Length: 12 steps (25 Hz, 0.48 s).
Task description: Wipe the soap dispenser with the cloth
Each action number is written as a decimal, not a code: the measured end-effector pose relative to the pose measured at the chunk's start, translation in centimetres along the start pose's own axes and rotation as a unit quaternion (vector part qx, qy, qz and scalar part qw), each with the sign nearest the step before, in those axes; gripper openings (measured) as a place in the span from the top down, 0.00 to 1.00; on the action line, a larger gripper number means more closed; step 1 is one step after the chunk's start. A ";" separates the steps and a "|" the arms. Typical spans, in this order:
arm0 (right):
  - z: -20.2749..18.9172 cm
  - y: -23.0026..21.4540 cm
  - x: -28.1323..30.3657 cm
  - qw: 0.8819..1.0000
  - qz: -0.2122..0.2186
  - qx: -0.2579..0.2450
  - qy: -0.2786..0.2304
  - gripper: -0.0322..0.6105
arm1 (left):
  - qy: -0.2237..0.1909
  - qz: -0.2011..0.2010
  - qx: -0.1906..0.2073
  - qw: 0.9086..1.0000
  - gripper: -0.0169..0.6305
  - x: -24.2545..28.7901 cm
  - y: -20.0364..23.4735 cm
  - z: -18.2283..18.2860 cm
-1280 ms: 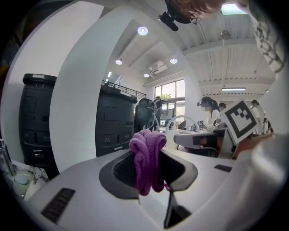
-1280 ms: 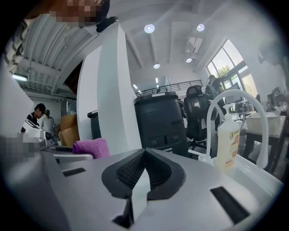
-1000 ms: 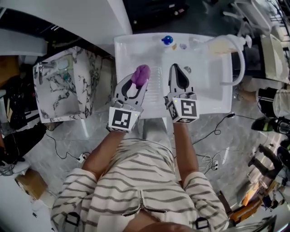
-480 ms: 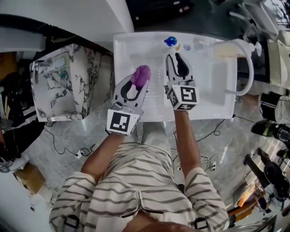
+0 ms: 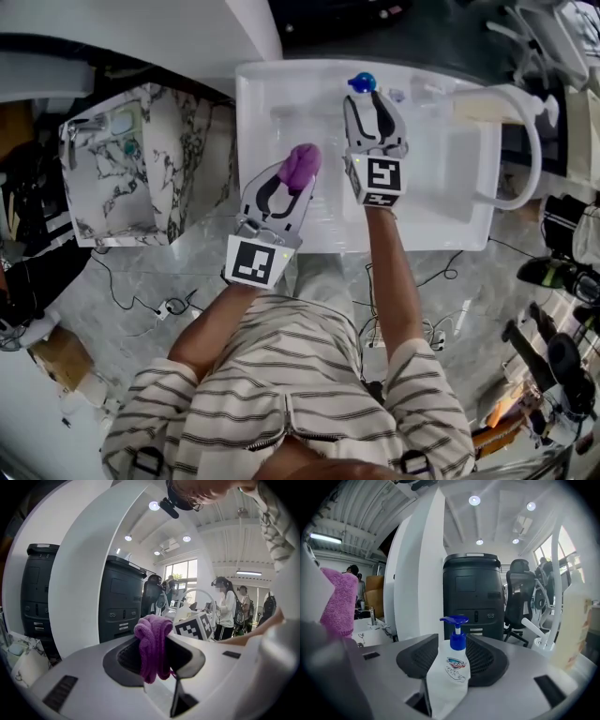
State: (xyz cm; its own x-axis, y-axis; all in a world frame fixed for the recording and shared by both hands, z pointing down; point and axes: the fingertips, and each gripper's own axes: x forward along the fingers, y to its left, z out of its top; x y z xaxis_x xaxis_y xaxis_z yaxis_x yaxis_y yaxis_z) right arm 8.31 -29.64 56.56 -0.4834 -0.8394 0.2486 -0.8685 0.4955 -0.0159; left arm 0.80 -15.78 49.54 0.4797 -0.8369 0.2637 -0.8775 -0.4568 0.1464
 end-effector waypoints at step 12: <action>-0.1 -1.6 2.1 0.999 0.014 -0.038 -0.001 0.68 | -0.003 0.003 -0.007 1.000 0.78 0.4 0.2 0.0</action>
State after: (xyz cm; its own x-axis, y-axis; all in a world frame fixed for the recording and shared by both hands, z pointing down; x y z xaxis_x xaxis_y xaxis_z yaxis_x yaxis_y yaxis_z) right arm 8.63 -32.18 57.25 -0.5084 -0.8249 0.2471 -0.8434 0.5349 0.0504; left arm 0.81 -16.16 49.71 0.4746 -0.8411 0.2594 -0.8800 -0.4481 0.1574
